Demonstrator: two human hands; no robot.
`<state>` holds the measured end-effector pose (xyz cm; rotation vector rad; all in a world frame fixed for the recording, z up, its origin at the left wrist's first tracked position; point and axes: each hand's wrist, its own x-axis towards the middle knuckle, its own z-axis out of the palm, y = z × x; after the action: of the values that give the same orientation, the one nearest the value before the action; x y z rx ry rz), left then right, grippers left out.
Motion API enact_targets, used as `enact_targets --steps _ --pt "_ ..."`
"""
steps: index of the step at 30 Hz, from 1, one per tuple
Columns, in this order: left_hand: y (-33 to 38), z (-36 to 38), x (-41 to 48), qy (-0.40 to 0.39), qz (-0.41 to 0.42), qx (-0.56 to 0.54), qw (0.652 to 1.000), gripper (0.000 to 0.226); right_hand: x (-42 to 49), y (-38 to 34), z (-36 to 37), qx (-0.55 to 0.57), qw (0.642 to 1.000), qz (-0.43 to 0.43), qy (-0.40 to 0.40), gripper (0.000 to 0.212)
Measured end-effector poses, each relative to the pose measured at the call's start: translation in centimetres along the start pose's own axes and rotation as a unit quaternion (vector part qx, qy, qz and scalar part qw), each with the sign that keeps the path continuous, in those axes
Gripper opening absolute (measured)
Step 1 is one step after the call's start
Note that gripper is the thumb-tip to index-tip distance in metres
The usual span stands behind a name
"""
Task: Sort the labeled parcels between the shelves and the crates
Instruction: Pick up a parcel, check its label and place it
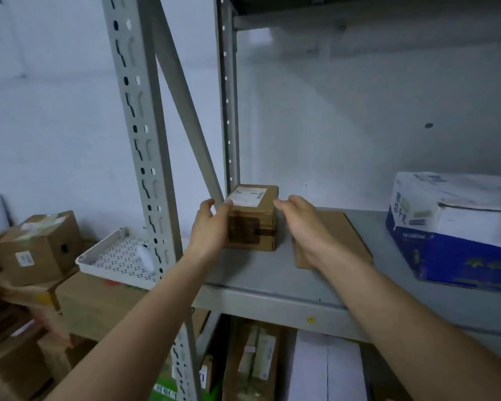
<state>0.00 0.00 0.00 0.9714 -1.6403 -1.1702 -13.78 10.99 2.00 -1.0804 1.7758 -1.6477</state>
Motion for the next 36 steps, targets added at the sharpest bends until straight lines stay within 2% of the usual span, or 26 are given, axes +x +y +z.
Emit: enact_targets --steps 2,5,7,15,24,33,36 --pt "-0.3 0.0 1.3 -0.017 -0.028 -0.016 0.999 0.061 1.3 -0.1 1.3 0.0 1.0 0.032 0.0 0.033" --pt "-0.9 0.1 2.3 -0.058 -0.049 -0.036 0.996 0.052 2.5 0.5 2.6 0.016 0.999 0.047 -0.006 0.032" --pt "-1.4 0.2 2.4 -0.082 -0.035 -0.033 0.995 0.046 2.7 0.8 3.1 0.011 1.0 0.02 0.003 0.024" --pt "-2.2 -0.5 2.0 -0.106 0.036 -0.083 0.99 0.034 2.1 1.8 3.7 0.015 0.998 -0.052 0.045 0.029" --pt "-3.5 -1.5 1.4 -0.124 0.13 -0.132 0.975 0.05 0.7 3.3 2.8 0.039 0.986 -0.156 0.036 0.064" --pt "-2.8 -2.0 0.5 -0.115 0.136 -0.104 0.979 0.044 0.0 2.9 1.9 0.011 0.987 -0.157 0.028 0.059" --pt "-2.5 -2.0 0.6 -0.102 0.127 -0.075 0.984 0.037 0.1 2.5 1.8 -0.01 0.99 -0.141 0.02 0.049"
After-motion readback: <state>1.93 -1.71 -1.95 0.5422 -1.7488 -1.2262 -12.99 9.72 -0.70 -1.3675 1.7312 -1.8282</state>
